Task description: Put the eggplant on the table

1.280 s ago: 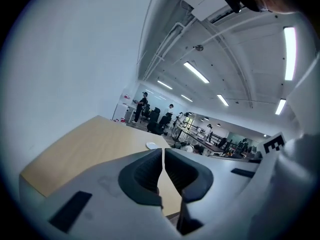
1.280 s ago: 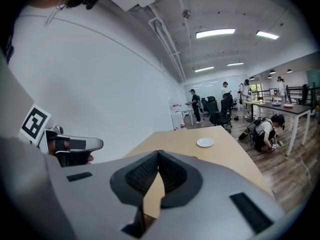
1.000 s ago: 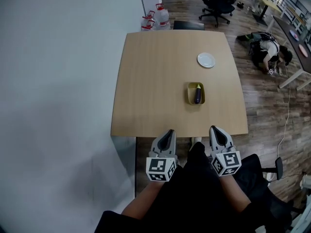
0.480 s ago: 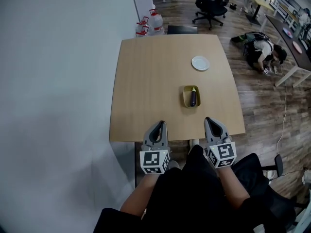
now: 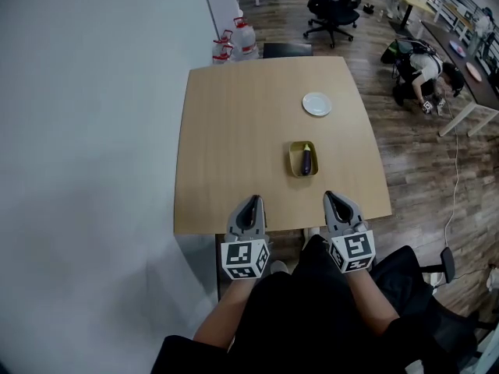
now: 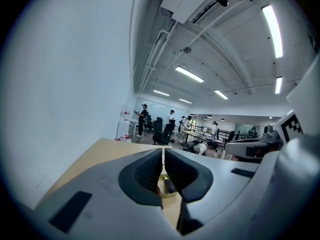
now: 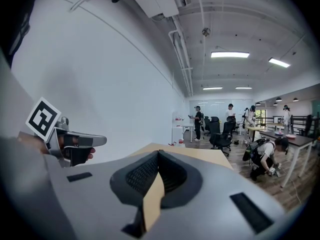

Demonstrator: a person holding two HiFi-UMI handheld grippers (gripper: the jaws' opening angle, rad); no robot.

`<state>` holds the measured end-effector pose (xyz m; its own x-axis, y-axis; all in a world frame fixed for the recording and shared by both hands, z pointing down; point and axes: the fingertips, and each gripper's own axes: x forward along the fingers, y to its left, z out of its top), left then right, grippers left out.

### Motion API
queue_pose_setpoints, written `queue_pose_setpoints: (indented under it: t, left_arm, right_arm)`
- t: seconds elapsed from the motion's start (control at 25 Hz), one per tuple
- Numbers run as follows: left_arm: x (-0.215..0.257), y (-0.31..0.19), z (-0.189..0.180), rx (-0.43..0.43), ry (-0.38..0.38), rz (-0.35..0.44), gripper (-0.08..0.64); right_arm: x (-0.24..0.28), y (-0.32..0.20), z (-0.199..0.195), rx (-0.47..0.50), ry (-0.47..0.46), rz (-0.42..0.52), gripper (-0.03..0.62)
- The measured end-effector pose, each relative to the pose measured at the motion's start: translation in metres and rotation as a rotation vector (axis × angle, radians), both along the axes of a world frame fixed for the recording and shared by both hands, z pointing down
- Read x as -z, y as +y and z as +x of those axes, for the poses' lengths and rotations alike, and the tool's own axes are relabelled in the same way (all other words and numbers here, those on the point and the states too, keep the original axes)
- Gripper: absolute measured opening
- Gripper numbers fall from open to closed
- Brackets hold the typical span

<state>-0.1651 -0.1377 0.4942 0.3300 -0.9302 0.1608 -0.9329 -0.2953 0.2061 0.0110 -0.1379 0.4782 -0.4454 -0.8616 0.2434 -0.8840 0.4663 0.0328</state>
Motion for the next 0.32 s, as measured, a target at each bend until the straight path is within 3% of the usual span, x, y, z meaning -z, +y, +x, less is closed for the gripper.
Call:
queue_pose_setpoints:
  t: [0.32]
  left_arm:
    - [-0.001, -0.016, 0.014, -0.014, 0.003, -0.008, 0.026]
  right_arm:
    - [0.000, -0.012, 0.005, 0.009, -0.002, 0.007, 0.058]
